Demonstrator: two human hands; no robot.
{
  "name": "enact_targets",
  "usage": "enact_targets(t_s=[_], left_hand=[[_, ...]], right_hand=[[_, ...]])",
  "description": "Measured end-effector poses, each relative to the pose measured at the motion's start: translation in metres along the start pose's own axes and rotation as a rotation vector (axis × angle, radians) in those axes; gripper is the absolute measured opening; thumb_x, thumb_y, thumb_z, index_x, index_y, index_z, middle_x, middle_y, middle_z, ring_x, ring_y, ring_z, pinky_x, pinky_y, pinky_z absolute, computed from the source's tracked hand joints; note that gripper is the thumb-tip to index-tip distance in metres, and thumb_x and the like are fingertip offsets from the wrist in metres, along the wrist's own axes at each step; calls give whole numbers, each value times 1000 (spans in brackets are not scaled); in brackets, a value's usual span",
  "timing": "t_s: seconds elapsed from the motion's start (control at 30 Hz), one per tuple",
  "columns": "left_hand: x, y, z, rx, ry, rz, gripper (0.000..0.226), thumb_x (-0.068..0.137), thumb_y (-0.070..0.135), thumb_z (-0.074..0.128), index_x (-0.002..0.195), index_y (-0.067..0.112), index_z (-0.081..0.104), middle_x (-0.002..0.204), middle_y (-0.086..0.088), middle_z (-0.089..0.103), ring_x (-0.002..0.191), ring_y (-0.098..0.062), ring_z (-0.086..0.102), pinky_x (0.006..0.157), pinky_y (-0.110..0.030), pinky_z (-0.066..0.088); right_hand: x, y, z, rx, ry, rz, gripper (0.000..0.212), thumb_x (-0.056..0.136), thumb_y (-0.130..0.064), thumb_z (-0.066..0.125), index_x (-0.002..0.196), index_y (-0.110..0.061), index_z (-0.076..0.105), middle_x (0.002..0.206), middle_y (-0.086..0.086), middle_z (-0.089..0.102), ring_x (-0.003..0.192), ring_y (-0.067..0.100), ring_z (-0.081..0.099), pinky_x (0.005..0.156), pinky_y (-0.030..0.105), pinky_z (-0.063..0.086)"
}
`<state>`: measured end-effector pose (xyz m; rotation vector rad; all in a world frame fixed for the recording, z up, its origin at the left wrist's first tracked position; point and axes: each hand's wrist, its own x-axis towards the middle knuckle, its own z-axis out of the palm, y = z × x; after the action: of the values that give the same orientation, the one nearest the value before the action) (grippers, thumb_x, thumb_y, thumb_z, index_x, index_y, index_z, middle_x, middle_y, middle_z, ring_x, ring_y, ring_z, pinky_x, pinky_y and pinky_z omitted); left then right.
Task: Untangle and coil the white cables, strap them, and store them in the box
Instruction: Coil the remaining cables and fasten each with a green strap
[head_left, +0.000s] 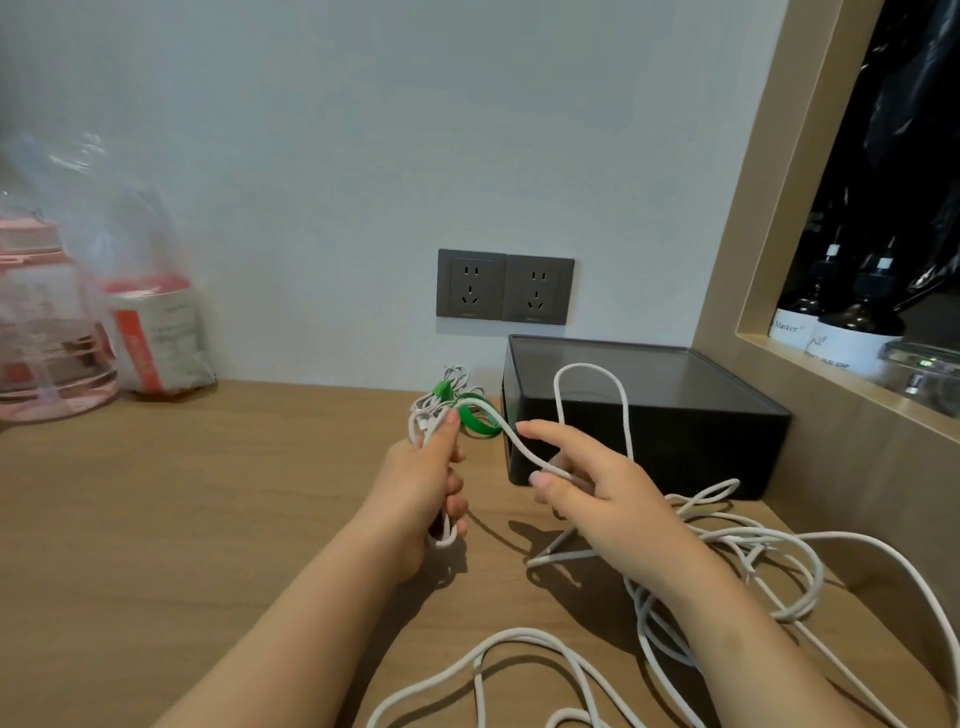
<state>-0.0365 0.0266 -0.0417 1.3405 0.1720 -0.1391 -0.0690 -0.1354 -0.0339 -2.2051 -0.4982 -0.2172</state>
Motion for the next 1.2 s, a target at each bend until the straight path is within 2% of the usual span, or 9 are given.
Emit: enact_targets(t_s=[0.17, 0.27, 0.4, 0.6, 0.77, 0.87, 0.93, 1.07, 1.2], left_hand=[[-8, 2, 4, -74, -168, -92, 43, 87, 55, 52, 87, 12, 50, 43, 3, 36, 34, -10, 34, 38, -21, 33], [-9, 3, 6, -56, -136, -48, 50, 81, 63, 52, 91, 14, 49, 44, 3, 36, 35, -11, 34, 40, -22, 32], [-3, -2, 5, 109, -1, 132, 50, 87, 64, 40, 88, 14, 48, 41, 4, 36, 37, -13, 34, 39, -24, 34], [-4, -1, 5, 85, -61, 83, 63, 83, 72, 30, 89, 12, 49, 43, 2, 38, 36, -13, 34, 41, -23, 34], [-13, 1, 6, 116, -178, 132, 76, 49, 80, 44, 96, 21, 53, 46, 2, 39, 38, -12, 35, 39, -22, 36], [-13, -4, 8, 167, -171, 237, 52, 66, 63, 61, 91, 18, 54, 51, 2, 40, 39, -9, 37, 39, -21, 35], [-10, -6, 9, 127, -126, 251, 33, 82, 48, 62, 89, 16, 55, 52, 1, 40, 39, -10, 37, 39, -22, 35], [-5, -4, 9, 46, 5, 315, 26, 94, 37, 50, 91, 12, 52, 45, 0, 40, 37, -13, 38, 38, -23, 38], [2, 3, 3, -129, 163, 359, 21, 92, 32, 56, 87, 14, 47, 51, -2, 43, 40, -14, 42, 42, -28, 44]], right_hand=[[-2, -7, 3, 241, 106, -116, 29, 93, -19, 49, 109, -42, 55, 64, -12, 58, 63, 2, 55, 60, 13, 46], [-1, -8, 2, 343, 231, -125, 28, 93, -12, 48, 103, -37, 57, 63, -5, 59, 54, 1, 53, 52, 10, 41], [-1, -5, 1, 312, 329, -95, 20, 91, -10, 54, 86, -28, 61, 72, -8, 66, 65, -2, 60, 57, 8, 44], [-1, -3, 7, 161, 185, -116, 28, 89, -12, 57, 83, -39, 62, 82, -20, 64, 84, -2, 60, 71, 9, 48], [-1, -4, 12, 69, 137, -136, 32, 90, -12, 56, 85, -44, 58, 83, -25, 60, 90, -10, 55, 72, 3, 43], [-1, -5, 14, 48, 125, -158, 34, 89, -13, 56, 86, -46, 58, 83, -27, 60, 91, -11, 55, 74, 3, 43], [-1, -5, 15, 50, 122, -166, 32, 89, -14, 58, 87, -46, 58, 83, -28, 60, 92, -10, 56, 75, 4, 44], [-1, -6, 16, 54, 81, -130, 30, 89, -20, 58, 88, -50, 58, 83, -30, 60, 91, -10, 55, 75, 5, 46], [-1, -6, 14, 49, 72, -83, 21, 89, -22, 57, 88, -43, 61, 78, -21, 63, 85, -5, 59, 71, 8, 48]])
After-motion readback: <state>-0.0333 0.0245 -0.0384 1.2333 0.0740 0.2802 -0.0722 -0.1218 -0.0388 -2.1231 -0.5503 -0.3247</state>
